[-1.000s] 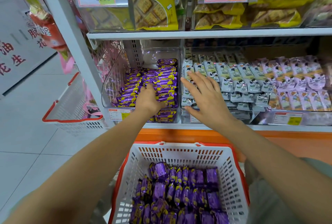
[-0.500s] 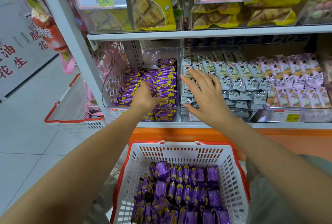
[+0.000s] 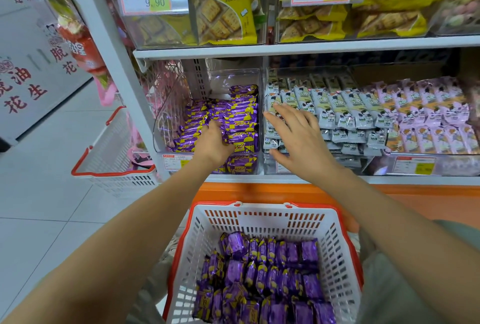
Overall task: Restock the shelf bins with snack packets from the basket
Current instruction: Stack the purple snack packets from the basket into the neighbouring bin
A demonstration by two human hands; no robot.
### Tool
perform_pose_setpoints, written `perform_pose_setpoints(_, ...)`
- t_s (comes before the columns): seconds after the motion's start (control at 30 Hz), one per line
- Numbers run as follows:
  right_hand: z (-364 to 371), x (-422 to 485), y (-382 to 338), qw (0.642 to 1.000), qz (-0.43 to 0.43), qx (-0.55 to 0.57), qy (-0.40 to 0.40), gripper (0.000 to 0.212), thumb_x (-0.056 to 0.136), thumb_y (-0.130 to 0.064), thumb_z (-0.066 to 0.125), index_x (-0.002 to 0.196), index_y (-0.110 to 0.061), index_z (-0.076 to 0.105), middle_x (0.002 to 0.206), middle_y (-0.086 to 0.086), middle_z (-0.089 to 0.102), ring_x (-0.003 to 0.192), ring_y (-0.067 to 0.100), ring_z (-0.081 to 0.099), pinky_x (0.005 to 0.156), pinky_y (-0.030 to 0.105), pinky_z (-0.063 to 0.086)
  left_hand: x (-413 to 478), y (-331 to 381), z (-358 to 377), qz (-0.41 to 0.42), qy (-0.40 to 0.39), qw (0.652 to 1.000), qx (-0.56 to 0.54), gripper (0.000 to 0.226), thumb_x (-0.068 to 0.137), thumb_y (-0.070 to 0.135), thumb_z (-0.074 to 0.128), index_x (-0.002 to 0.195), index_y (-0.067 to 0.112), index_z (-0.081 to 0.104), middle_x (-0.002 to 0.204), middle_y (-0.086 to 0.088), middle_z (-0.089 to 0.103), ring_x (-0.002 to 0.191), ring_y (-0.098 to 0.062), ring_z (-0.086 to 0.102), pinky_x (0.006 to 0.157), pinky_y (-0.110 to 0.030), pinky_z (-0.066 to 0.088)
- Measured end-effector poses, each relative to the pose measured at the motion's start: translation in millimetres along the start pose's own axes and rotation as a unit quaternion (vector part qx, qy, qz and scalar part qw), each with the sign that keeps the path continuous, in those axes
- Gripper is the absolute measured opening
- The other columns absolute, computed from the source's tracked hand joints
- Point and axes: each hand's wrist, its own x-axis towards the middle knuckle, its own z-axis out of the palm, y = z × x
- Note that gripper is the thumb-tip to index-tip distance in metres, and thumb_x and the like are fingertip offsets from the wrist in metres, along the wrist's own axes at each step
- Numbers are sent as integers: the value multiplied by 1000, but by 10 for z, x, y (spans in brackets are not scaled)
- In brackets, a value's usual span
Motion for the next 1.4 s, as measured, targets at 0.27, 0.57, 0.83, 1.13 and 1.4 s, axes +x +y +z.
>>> perform_pose_setpoints(0.27,-118,-96,-31,999,-20,28,30,68,84,-28,70,144,-14,42,148,10,42,138,29,36,110,47,27,-281,27,-65,98,117,988,20,53,86,13,66,134,6,46,129,-15,43,115,-31,47,91,-34,40)
perform_pose_setpoints(0.57,33,-727,-146,983,-142,93,-72,30,89,-32,48,105,-19,70,94,-2,71,86,22,68,71,33,53,-1076,-325,623,249,89,964,33,24,80,12,57,103,14,62,98,-4,56,93,-24,55,75,-37,46)
perform_pose_setpoints(0.83,959,-1440,-106,879,22,65,-472,49,97,-38,51,140,-16,42,135,10,51,117,29,54,92,38,48,-1481,-1061,1545,41,-338,926,161,21,94,22,55,107,7,60,102,-12,60,107,-33,59,84,-38,48)
perform_pose_setpoints(1.13,1949,-2161,-641,753,86,206,-619,63,94,-38,59,144,-7,36,145,15,42,129,30,45,104,35,39,-1815,-1669,2163,-85,-381,903,177,53,91,35,57,134,7,42,130,-22,43,120,-40,49,98,-42,43)
perform_pose_setpoints(1.4,2215,-2337,-1170,756,109,281,-581,59,83,-33,73,131,-9,47,126,13,51,115,30,51,89,36,43,-1873,-1957,2315,-156,-365,914,82,45,92,32,60,129,9,46,122,-16,56,114,-34,55,88,-36,42)
